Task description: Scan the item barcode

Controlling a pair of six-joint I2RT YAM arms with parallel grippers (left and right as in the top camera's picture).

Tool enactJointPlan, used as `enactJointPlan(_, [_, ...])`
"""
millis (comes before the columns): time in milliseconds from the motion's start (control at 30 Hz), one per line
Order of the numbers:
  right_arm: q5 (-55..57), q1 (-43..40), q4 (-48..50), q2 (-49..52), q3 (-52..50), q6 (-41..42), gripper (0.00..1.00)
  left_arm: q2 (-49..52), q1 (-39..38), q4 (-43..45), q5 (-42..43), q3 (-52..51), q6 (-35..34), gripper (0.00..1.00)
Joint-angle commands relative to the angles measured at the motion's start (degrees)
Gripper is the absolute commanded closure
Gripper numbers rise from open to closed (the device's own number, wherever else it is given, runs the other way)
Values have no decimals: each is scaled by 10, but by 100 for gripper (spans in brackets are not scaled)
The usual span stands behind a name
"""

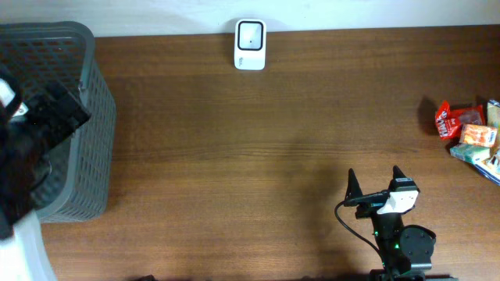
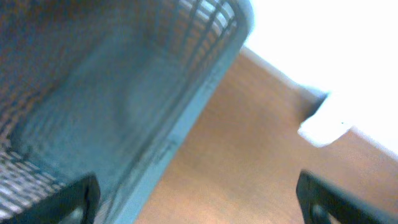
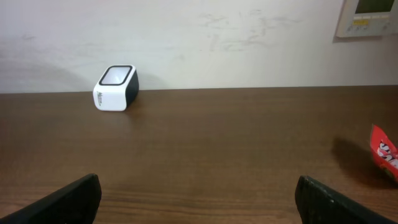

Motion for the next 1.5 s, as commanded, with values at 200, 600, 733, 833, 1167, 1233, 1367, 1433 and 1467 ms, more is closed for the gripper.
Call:
enactJointPlan(200, [5,-3,-2,-5,-4,5,1,-449,-129,385,124,-580,155,1])
enactJointPlan(600, [5,-3,-2,-5,-4,5,1,-726,-193,615,62,-960,230,1])
enactJointPlan(733, [5,-3,-2,-5,-4,5,1,-734,-194,650,-27,-1011,170,1])
enactJointPlan(833, [5,-3,-2,-5,-4,5,1,-734,-167,713,-77,-1067,111,1])
enactJointPlan(1167, [5,-3,-2,-5,-4,5,2,-734,-135,701,-39,-1081,217,1])
enactJointPlan(1233, [5,-3,-2,-5,-4,4,1,-734,-136,701,-38,-1081,217,1])
enactJointPlan(1367, [5,-3,-2,-5,-4,5,1,-734,-144,701,-27,-1081,212,1])
enactJointPlan(1433, [5,-3,-2,-5,-4,5,1,-734,-152,701,-28,-1081,212,1])
enactJointPlan(1467, [5,-3,-2,-5,-4,5,1,-734,-152,701,-28,-1081,212,1])
